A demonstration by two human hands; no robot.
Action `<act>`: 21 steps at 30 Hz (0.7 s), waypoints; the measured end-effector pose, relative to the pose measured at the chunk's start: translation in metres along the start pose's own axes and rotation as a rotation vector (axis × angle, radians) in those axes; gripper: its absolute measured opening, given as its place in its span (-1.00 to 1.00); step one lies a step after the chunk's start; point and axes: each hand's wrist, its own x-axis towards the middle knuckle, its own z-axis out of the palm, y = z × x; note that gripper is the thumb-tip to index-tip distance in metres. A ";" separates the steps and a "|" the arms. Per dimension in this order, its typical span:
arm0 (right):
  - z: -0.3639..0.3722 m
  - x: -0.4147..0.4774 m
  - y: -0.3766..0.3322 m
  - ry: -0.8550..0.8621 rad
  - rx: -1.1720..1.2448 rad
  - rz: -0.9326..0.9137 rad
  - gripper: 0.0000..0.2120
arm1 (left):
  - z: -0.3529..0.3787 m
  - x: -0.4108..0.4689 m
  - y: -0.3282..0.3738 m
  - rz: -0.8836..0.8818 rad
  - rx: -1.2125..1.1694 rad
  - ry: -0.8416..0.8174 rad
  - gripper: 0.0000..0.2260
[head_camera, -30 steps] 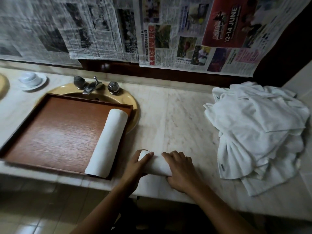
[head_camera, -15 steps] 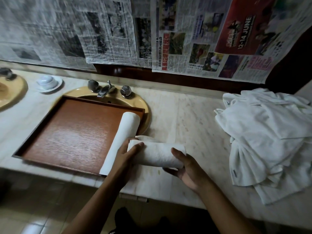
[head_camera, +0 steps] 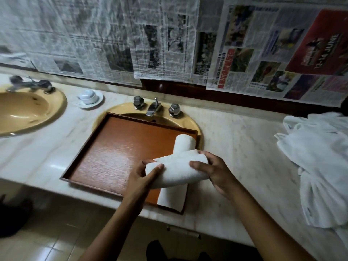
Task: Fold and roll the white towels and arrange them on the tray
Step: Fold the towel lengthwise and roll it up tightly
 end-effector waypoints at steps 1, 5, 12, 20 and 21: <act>0.010 0.006 -0.006 0.002 -0.072 0.005 -0.15 | -0.011 0.002 -0.001 -0.018 0.003 0.017 -0.64; 0.050 0.035 -0.029 0.008 -0.322 -0.021 -0.41 | -0.051 0.013 -0.008 -0.121 0.129 0.035 -0.50; 0.119 0.094 -0.047 -0.009 -0.844 -0.041 -0.59 | -0.086 0.026 -0.039 0.034 0.524 -0.017 -0.60; 0.161 0.138 -0.034 -0.065 -1.356 0.119 -0.55 | -0.085 0.046 -0.082 -0.013 0.846 -0.242 -0.62; 0.163 0.140 -0.032 -0.049 -1.394 0.124 -0.53 | -0.081 0.047 -0.083 -0.005 0.854 -0.244 -0.64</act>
